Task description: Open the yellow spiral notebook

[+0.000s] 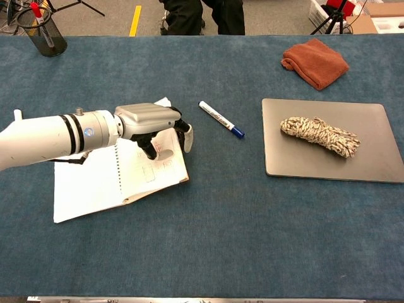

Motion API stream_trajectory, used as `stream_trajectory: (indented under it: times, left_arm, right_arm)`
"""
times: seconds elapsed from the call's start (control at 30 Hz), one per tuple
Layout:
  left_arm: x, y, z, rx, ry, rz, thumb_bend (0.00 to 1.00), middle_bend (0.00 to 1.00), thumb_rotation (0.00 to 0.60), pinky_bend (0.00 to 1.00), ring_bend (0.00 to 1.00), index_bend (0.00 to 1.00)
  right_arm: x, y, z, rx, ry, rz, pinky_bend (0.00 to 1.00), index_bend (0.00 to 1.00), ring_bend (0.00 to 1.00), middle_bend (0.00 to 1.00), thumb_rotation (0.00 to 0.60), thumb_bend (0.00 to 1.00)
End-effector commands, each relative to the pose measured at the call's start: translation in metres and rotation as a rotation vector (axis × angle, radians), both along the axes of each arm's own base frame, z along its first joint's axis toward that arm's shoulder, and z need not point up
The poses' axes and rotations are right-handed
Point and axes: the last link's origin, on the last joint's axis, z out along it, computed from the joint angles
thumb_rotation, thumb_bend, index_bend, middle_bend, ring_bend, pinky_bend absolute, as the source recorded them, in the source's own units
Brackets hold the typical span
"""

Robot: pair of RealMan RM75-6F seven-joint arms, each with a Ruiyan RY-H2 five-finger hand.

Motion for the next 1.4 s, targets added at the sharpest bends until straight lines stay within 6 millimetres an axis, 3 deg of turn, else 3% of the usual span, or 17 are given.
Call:
stream_trajectory:
  times: [0.03,0.2,0.37,0.63,0.9,1.13,1.4]
  left_arm:
    - [0.003,-0.003,-0.008,-0.017,-0.004,0.013,0.43,0.04,0.600,0.00,0.01,0.05]
    - [0.011,-0.004,-0.004,0.007,-0.070,0.040,0.40,0.00,0.600,0.00,0.00,0.00]
    - [0.008,-0.005,0.019,0.087,-0.145,0.076,0.40,0.00,0.600,0.00,0.00,0.00]
    - [-0.046,-0.015,0.071,0.269,-0.172,0.199,0.40,0.00,0.600,0.00,0.00,0.00]
    - [-0.098,-0.029,0.121,0.420,-0.057,0.233,0.40,0.00,0.600,0.00,0.00,0.00]
    - [-0.131,-0.050,0.151,0.550,-0.006,0.291,0.39,0.00,0.600,0.00,0.00,0.00]
    - [-0.162,-0.069,0.166,0.739,-0.048,0.387,0.39,0.02,0.600,0.00,0.00,0.00]
  right_arm:
    - [0.000,0.000,0.000,-0.001,-0.001,0.001,0.18,0.16,0.10,0.21,0.600,0.19]
    - [-0.001,0.000,0.002,-0.001,0.002,0.000,0.18,0.16,0.10,0.21,0.600,0.19]
    - [0.000,-0.001,0.002,0.002,0.002,0.004,0.18,0.16,0.10,0.21,0.600,0.19]
    - [-0.001,-0.003,0.001,0.010,0.003,0.002,0.18,0.16,0.10,0.21,0.600,0.19]
    - [0.002,-0.008,0.000,0.018,0.008,0.013,0.18,0.16,0.10,0.21,0.600,0.19]
    - [0.002,-0.011,-0.001,0.032,0.019,-0.002,0.18,0.16,0.10,0.21,0.600,0.19]
    - [0.007,-0.015,-0.002,0.058,0.045,-0.019,0.18,0.16,0.10,0.21,0.600,0.19]
